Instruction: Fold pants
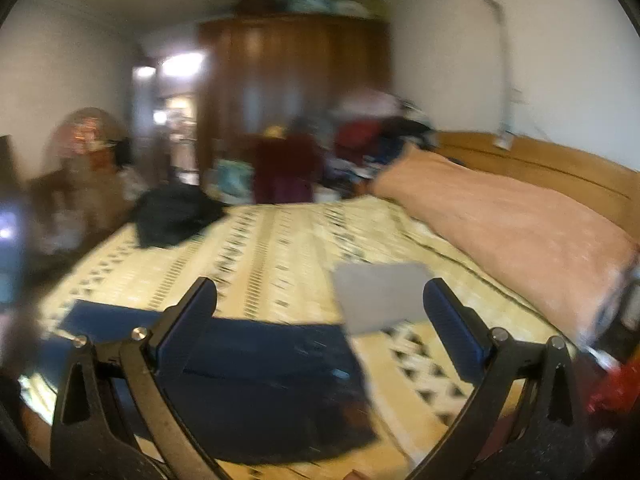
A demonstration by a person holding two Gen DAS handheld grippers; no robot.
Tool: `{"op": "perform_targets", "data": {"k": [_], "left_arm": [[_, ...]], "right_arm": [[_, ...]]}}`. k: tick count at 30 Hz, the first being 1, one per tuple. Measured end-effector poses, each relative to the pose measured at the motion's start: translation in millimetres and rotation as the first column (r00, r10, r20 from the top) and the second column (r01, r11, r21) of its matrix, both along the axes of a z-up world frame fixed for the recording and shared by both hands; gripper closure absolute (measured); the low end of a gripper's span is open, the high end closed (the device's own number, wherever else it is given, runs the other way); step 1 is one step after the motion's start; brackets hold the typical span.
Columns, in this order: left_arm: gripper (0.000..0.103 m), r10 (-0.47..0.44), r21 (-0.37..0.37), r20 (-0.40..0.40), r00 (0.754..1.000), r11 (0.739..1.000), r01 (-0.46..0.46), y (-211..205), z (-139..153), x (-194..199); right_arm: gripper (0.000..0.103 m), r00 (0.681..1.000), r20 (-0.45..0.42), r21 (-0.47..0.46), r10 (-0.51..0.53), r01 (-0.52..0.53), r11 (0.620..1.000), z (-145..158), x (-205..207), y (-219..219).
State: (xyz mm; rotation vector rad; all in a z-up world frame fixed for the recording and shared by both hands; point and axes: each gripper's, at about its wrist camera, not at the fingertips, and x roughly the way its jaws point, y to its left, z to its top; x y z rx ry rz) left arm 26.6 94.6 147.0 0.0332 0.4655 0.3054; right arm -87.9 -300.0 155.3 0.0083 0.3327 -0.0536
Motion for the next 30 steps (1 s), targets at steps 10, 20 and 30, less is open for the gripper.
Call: {"op": "perform_targets", "data": {"k": [10, 20, 30], "left_arm": [[0.0, 0.11, -0.012, -0.032, 0.993, 0.994, -0.11, 125, -8, 14], [0.0, 0.134, -0.002, -0.104, 0.985, 0.991, -0.135, 176, -38, 54], [0.0, 0.016, -0.117, -0.109, 0.994, 0.993, -0.029, 272, -68, 117]], "right_arm": [[0.0, 0.978, 0.013, -0.059, 0.208, -0.207, 0.976, 13, 39, 84], [0.0, 0.96, -0.004, -0.117, 0.279, -0.278, 0.954, 1, 75, 138], [0.0, 0.925, -0.176, -0.196, 0.336, -0.367, 0.909, -66, 135, 165]]}}
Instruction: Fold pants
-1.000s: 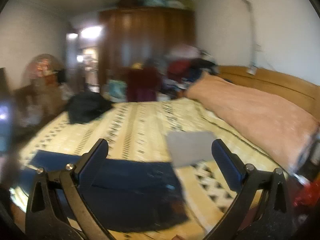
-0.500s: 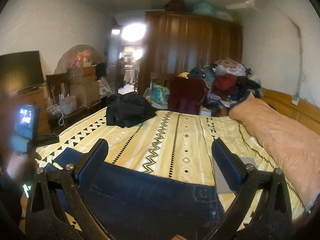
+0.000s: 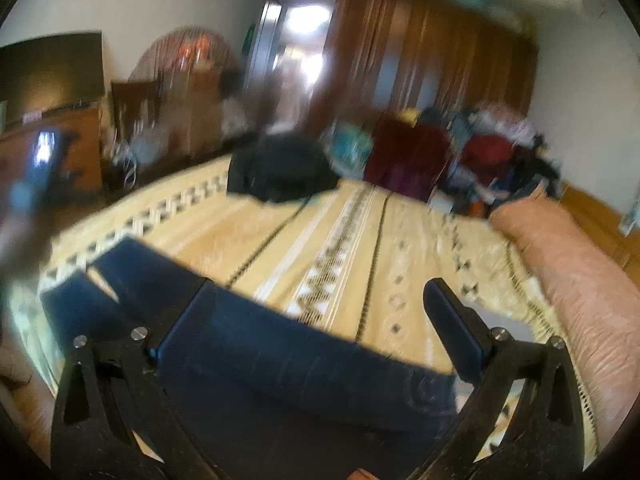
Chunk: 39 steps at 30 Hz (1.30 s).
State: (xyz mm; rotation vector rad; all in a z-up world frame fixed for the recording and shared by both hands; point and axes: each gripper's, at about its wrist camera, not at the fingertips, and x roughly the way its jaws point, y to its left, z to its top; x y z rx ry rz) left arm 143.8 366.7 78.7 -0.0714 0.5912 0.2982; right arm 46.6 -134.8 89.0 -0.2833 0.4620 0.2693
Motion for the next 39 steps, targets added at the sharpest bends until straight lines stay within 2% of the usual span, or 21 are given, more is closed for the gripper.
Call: {"op": "perform_targets", "data": {"k": [1, 3, 5, 7, 9, 13, 16, 18, 19, 22, 25, 28, 30, 31, 32, 34, 36, 39], "left_arm": [[0.0, -0.012, -0.013, 0.006, 1.0, 1.0, 0.012, 13, -2, 6], [0.0, -0.094, -0.067, 0.012, 0.995, 0.993, 0.095, 41, -9, 24], [0.0, -0.199, -0.163, -0.025, 0.98, 0.968, 0.192, 63, -26, 45], [0.0, -0.263, -0.227, -0.079, 0.962, 0.944, 0.239, 79, -53, 66], [0.0, -0.283, -0.26, -0.148, 0.948, 0.935, 0.239, 91, -82, 85], [0.0, -0.272, -0.277, -0.27, 0.923, 0.941, 0.196, 112, -149, 113], [0.0, -0.264, -0.286, -0.31, 0.913, 0.942, 0.176, 118, -181, 124], [0.0, -0.268, -0.323, -0.333, 0.904, 0.933, 0.158, 127, -203, 131], [0.003, -0.264, -0.332, -0.345, 0.901, 0.932, 0.146, 131, -213, 134], [0.012, -0.272, -0.351, -0.351, 0.896, 0.925, 0.144, 138, -227, 142], [0.013, -0.293, -0.376, -0.324, 0.9, 0.913, 0.161, 139, -230, 147], [0.014, -0.31, -0.389, -0.34, 0.888, 0.906, 0.168, 142, -233, 156], [0.02, -0.322, -0.393, -0.337, 0.885, 0.902, 0.178, 142, -233, 162], [0.029, -0.331, -0.399, -0.333, 0.883, 0.898, 0.186, 141, -233, 164], [0.049, -0.329, -0.388, -0.34, 0.881, 0.902, 0.187, 140, -234, 166], [0.07, -0.298, -0.36, -0.351, 0.888, 0.918, 0.165, 141, -234, 167], [0.083, -0.322, -0.412, -0.312, 0.894, 0.894, 0.178, 146, -234, 164], [0.084, -0.307, -0.385, -0.304, 0.902, 0.905, 0.178, 142, -232, 160]], "right_arm": [[0.0, 1.0, -0.029, -0.003, 0.004, -0.004, 1.0, -10, 5, -1], [0.0, 0.996, -0.09, 0.001, 0.027, -0.027, 1.0, -30, 18, -5], [0.0, 0.99, -0.137, 0.003, 0.04, -0.04, 0.999, -44, 27, -7], [0.0, 0.981, -0.187, 0.004, 0.044, -0.044, 0.999, -59, 37, -7], [0.0, 0.971, -0.236, 0.005, 0.045, -0.045, 0.999, -72, 44, -4], [0.0, 0.946, -0.322, -0.007, 0.039, -0.044, 0.999, -105, 51, -2], [0.0, 0.927, -0.373, -0.012, 0.032, -0.039, 0.999, -125, 58, 1], [0.0, 0.92, -0.39, -0.024, 0.022, -0.034, 0.999, -134, 62, 4], [0.0, 0.918, -0.396, -0.024, 0.022, -0.035, 0.999, -136, 64, 6], [0.0, 0.912, -0.41, -0.031, 0.019, -0.034, 0.999, -143, 70, 11], [0.0, 0.91, -0.414, -0.041, 0.022, -0.042, 0.998, -148, 71, 19], [0.0, 0.907, -0.421, -0.039, 0.031, -0.052, 0.998, -154, 76, 25], [0.0, 0.907, -0.42, -0.044, 0.036, -0.06, 0.997, -157, 77, 31], [0.0, 0.906, -0.423, -0.046, 0.038, -0.063, 0.997, -159, 77, 33], [0.0, 0.904, -0.426, -0.045, 0.037, -0.062, 0.997, -161, 78, 34], [0.0, 0.903, -0.428, -0.039, 0.034, -0.056, 0.998, -162, 79, 32], [0.0, 0.909, -0.417, -0.03, 0.019, -0.035, 0.999, -160, 81, 25], [0.0, 0.912, -0.41, 0.018, 0.003, 0.006, 1.0, -155, 85, -4]]}}
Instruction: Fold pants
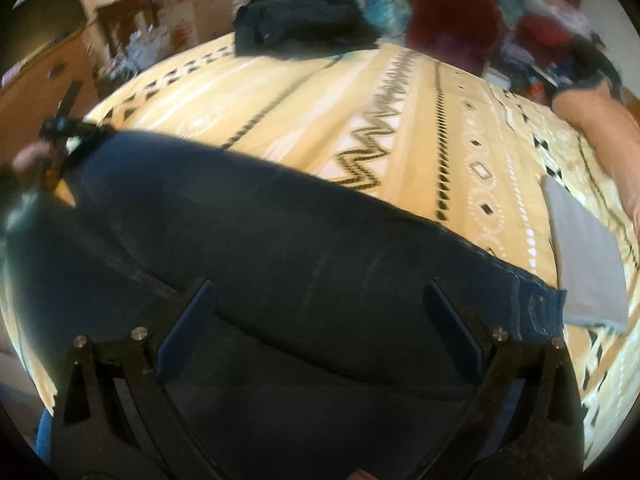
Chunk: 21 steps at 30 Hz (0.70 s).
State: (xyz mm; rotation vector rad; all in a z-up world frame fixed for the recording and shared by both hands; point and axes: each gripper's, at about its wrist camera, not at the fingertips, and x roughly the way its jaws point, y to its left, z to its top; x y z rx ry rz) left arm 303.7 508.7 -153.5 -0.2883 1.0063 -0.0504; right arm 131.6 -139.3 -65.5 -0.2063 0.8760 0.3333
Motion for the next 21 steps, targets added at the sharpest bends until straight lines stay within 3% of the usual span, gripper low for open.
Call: {"op": "perform_targets", "data": {"k": [2, 5, 9, 10, 15, 21], "left_arm": [[0.084, 0.008, 0.014, 0.006, 1.0, 1.0, -0.008, -2, 1, 0], [0.084, 0.018, 0.025, 0.012, 1.0, 1.0, -0.018, -4, 2, 0], [0.084, 0.033, 0.027, 0.015, 0.999, 0.999, -0.034, -6, 1, -1], [0.084, 0.038, 0.025, 0.017, 0.999, 0.999, -0.038, -6, 1, -1], [0.084, 0.044, 0.028, 0.014, 0.999, 0.999, -0.044, -7, 0, -1], [0.084, 0.039, 0.033, 0.009, 0.999, 0.999, -0.039, -7, -2, 3]], "right_arm": [[0.001, 0.999, -0.006, 0.027, -0.048, 0.048, 0.998, 2, 4, -33], [0.006, 0.977, -0.021, 0.037, -0.21, 0.211, 0.977, -4, 16, -114], [0.044, 0.927, -0.106, -0.005, -0.359, 0.36, 0.933, -32, 55, -227], [0.048, 0.921, -0.135, 0.005, -0.366, 0.37, 0.929, -37, 63, -240], [0.047, 0.893, -0.222, -0.009, -0.392, 0.401, 0.916, -69, 120, -294], [0.048, 0.895, -0.304, 0.026, -0.326, 0.35, 0.937, -99, 161, -300]]}}
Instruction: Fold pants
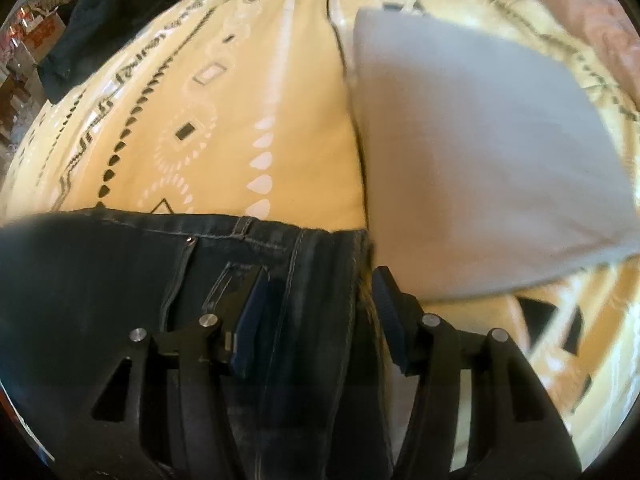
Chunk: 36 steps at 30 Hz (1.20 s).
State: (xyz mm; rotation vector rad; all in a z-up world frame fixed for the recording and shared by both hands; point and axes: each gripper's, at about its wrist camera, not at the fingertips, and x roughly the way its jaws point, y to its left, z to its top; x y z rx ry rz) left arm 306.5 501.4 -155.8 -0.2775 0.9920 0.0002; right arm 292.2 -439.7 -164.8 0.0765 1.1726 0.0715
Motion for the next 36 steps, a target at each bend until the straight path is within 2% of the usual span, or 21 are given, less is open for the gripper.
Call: {"op": "perform_targets", "data": {"k": [2, 6, 7, 8, 11, 14, 17, 20, 22, 25, 27, 29, 32, 35, 36], "left_arm": [[0.084, -0.001, -0.001, -0.003, 1.0, 1.0, 0.001, -1, 0, 1], [0.084, 0.0, -0.004, -0.008, 1.0, 1.0, 0.0, -1, 0, 3], [0.084, 0.003, -0.002, -0.008, 1.0, 1.0, -0.003, -2, 1, 3], [0.084, 0.007, 0.0, -0.006, 1.0, 1.0, -0.007, -3, 1, 3], [0.086, 0.01, -0.005, 0.023, 1.0, 1.0, -0.009, -7, 8, 1], [0.086, 0.041, -0.036, 0.125, 0.991, 0.999, -0.037, -6, 35, -11], [0.086, 0.037, -0.091, 0.276, 0.96, 0.996, -0.013, -12, 84, -40], [0.086, 0.024, -0.124, 0.374, 0.927, 0.992, 0.024, -20, 121, -78], [0.086, 0.013, -0.126, 0.418, 0.908, 0.991, 0.044, -24, 139, -108], [0.086, 0.022, -0.137, 0.45, 0.893, 0.989, 0.045, -20, 152, -159], [0.086, 0.046, -0.167, 0.453, 0.89, 0.985, 0.034, -13, 149, -196], [0.085, 0.085, -0.205, 0.446, 0.891, 0.979, 0.009, -4, 139, -232], [0.085, 0.121, -0.237, 0.37, 0.921, 0.971, -0.033, 3, 104, -281], [0.084, 0.16, -0.289, 0.254, 0.954, 0.954, -0.083, 10, 56, -321], [0.083, 0.173, -0.278, 0.212, 0.962, 0.954, -0.11, 11, 44, -326]], "right_arm": [[0.048, 1.0, -0.008, 0.01, -0.001, 0.001, 1.0, -9, 9, -3], [0.048, 1.0, -0.004, 0.086, -0.014, 0.014, 0.996, -16, 24, -10], [0.076, 1.0, -0.01, 0.127, -0.005, 0.006, 0.992, -18, 27, -10], [0.089, 1.0, -0.03, 0.157, -0.004, 0.009, 0.988, -20, 27, -10], [0.091, 1.0, 0.002, 0.19, -0.002, 0.002, 0.982, -8, 19, -11], [0.092, 0.991, 0.131, 0.288, -0.024, -0.015, 0.957, 31, -8, -23], [0.093, 0.975, 0.22, 0.333, -0.012, -0.064, 0.941, 71, -45, -24], [0.093, 0.961, 0.274, 0.344, 0.03, -0.127, 0.93, 104, -90, -19], [0.094, 0.952, 0.299, 0.335, 0.063, -0.167, 0.927, 123, -126, -11], [0.097, 0.951, 0.289, 0.302, 0.112, -0.201, 0.932, 133, -175, -3], [0.103, 0.958, 0.261, 0.28, 0.119, -0.193, 0.94, 128, -206, -1], [0.103, 0.97, 0.22, 0.275, 0.106, -0.166, 0.947, 118, -236, -8], [0.103, 0.987, 0.124, 0.248, 0.106, -0.134, 0.96, 93, -267, -11], [0.103, 0.992, 0.063, 0.237, 0.11, -0.122, 0.964, 76, -282, -10], [0.103, 0.993, 0.05, 0.226, 0.11, -0.118, 0.967, 71, -283, -6]]}}
